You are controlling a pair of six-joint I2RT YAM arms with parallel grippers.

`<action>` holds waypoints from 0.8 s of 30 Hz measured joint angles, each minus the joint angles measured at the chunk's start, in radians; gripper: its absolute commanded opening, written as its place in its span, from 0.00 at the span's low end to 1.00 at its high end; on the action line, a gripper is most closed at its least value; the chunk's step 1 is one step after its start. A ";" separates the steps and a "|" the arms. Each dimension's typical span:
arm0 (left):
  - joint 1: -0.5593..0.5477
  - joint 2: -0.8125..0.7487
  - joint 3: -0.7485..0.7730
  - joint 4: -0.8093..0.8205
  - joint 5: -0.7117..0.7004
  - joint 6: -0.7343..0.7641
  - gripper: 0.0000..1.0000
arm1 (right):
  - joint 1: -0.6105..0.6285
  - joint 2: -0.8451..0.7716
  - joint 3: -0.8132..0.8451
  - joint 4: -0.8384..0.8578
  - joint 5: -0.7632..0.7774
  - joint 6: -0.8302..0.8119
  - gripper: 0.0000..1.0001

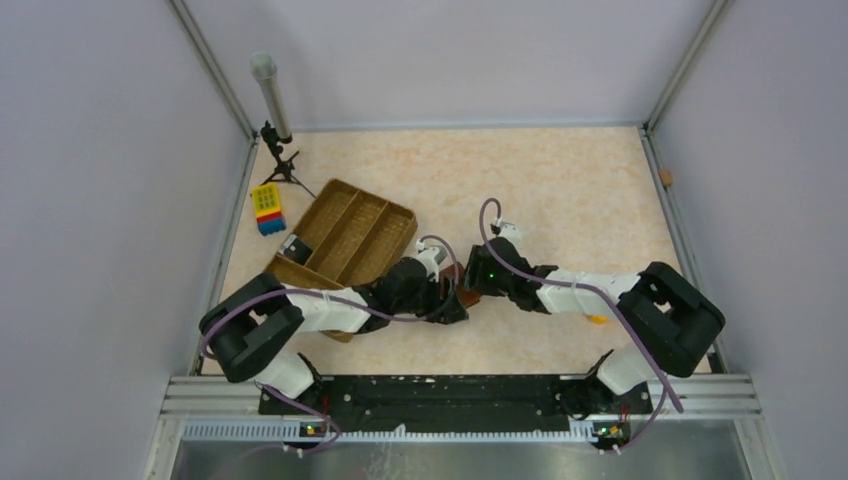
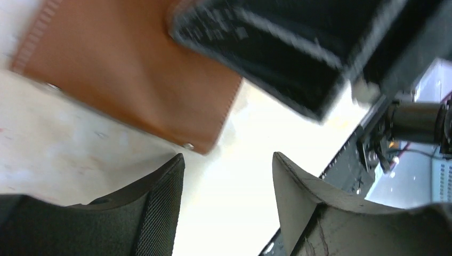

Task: Put the credit cards into the card holder
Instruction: Close the card holder at the center of the board.

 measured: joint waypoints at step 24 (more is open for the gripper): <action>0.097 -0.119 -0.008 -0.184 -0.385 -0.191 0.62 | 0.031 0.035 0.257 -0.177 0.000 -0.437 0.34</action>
